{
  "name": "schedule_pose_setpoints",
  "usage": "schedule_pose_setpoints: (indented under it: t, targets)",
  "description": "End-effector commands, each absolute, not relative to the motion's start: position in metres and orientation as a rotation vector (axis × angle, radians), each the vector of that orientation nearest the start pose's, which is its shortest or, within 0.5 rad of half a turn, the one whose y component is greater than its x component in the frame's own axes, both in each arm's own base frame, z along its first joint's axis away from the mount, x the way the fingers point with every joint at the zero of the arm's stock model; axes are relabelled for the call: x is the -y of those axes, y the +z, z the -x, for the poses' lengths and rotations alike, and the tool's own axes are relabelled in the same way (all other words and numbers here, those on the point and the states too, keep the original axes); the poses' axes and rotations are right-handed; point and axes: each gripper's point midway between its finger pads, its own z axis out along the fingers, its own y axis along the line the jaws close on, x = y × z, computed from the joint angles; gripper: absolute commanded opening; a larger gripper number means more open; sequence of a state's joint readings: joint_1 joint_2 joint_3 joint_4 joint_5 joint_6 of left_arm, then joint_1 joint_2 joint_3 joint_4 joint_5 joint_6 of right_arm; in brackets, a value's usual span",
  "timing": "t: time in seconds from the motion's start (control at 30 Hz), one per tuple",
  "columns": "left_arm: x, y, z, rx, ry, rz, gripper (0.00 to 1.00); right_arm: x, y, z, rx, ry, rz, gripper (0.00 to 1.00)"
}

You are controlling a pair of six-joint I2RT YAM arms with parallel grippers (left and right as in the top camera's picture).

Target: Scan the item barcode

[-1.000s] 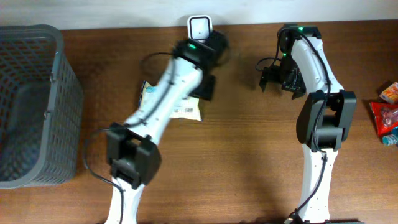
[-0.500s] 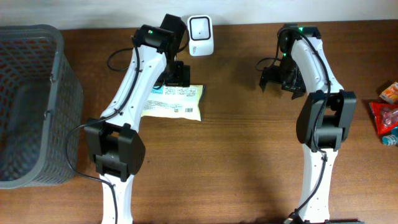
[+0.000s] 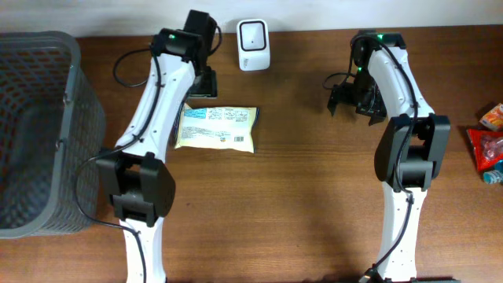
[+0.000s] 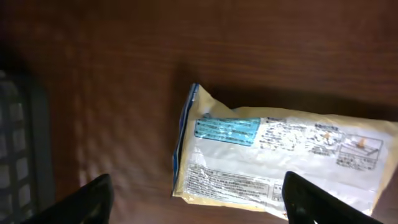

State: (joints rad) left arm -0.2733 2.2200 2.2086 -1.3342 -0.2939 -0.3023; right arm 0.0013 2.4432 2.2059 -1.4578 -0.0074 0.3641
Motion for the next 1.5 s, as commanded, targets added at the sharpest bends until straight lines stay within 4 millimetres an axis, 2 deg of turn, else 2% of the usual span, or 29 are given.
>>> schedule_pose_setpoints:
  t: [0.0, 0.03, 0.1, 0.13, 0.2, 0.23, 0.27, 0.33, 0.4, 0.53, 0.63, 0.77, 0.87, 0.93, 1.0, 1.1, 1.17, 1.2, 1.23, 1.3, 1.4, 1.47]
  targets:
    - [0.078, 0.133, -0.475, -2.843, 0.342, 0.082, 0.71, 0.001, 0.048, -0.448, -3.181, -0.038, -0.6, 0.98]
    - [0.078, 0.124, -0.476, -2.86, 0.35, 0.078, 0.61, 0.001, 0.048, -0.448, -3.181, -0.038, -0.6, 0.98]
    - [0.081, 0.1, -0.475, -2.915, 0.354, 0.066, 0.31, 0.001, 0.048, -0.448, -3.181, -0.038, -0.6, 0.98]
    - [0.085, 0.086, -0.471, -2.959, 0.334, 0.057, 0.23, 0.001, 0.048, -0.448, -3.181, -0.038, -0.6, 0.98]
    - [0.095, 0.056, -0.462, -3.055, 0.274, 0.043, 0.16, 0.001, 0.048, -0.448, -3.181, -0.038, -0.6, 0.98]
    - [0.1, 0.045, -0.456, -3.103, 0.231, 0.039, 0.04, 0.001, 0.048, -0.448, -3.181, -0.038, -0.6, 0.98]
    - [0.104, 0.039, -0.452, -3.132, 0.206, 0.036, 0.0, 0.001, 0.048, -0.448, -3.18, -0.037, -0.6, 0.98]
    - [0.112, 0.027, -0.443, -3.194, 0.138, 0.036, 0.0, 0.001, 0.048, -0.448, -3.181, -0.038, -0.6, 0.98]
    - [0.125, 0.02, -0.442, -3.211, 0.05, 0.03, 0.0, 0.001, 0.048, -0.448, -3.181, -0.038, -0.6, 0.98]
    - [0.167, 0.007, -0.435, -3.242, -0.149, 0.017, 0.0, 0.001, 0.048, -0.448, -3.181, -0.038, -0.6, 0.98]
    - [0.187, 0.005, -0.434, -3.222, -0.154, 0.101, 0.0, 0.001, 0.048, -0.448, -3.181, -0.038, -0.6, 0.98]
    - [0.217, 0.005, -0.44, -3.161, -0.203, 0.066, 0.0, 0.001, 0.048, -0.448, -3.181, -0.038, -0.599, 0.98]
    - [0.237, 0.008, -0.452, -3.101, -0.326, 0.041, 0.0, 0.001, 0.048, -0.448, -3.181, -0.038, -0.6, 0.98]
    - [0.242, 0.014, -0.458, -3.084, -0.396, 0.043, 0.0, 0.001, 0.048, -0.448, -3.181, -0.038, -0.599, 0.98]
    - [0.23, 0.029, -0.467, -3.066, -0.391, 0.028, 0.0, 0.001, 0.048, -0.448, -3.181, -0.038, -0.6, 0.98]
    - [0.17, 0.063, -0.48, -3.053, -0.169, 0.104, 0.0, 0.001, 0.048, -0.448, -3.18, -0.037, -0.6, 0.98]
    - [0.1, 0.089, -0.486, -3.004, 0.188, 0.202, 0.0, 0.001, 0.048, -0.448, -3.181, -0.038, -0.6, 0.99]
    - [0.073, 0.094, -0.483, -2.998, 0.325, 0.24, 0.0, 0.001, 0.048, -0.448, -3.181, -0.038, -0.6, 0.99]
    - [0.05, 0.091, -0.473, -3.045, 0.387, 0.287, 0.0, 0.001, 0.048, -0.448, -3.181, -0.038, -0.6, 0.98]
    - [0.034, 0.08, -0.464, -3.094, 0.415, 0.33, 0.0, 0.001, 0.048, -0.448, -3.181, -0.038, -0.6, 0.98]
    - [0.022, 0.052, -0.446, -3.178, 0.467, 0.363, 0.0, 0.001, 0.048, -0.448, -3.181, -0.038, -0.6, 0.98]
    - [0.02, 0.034, -0.445, -3.186, 0.469, 0.372, 0.0, 0.001, 0.048, -0.448, -3.181, -0.038, -0.6, 0.98]
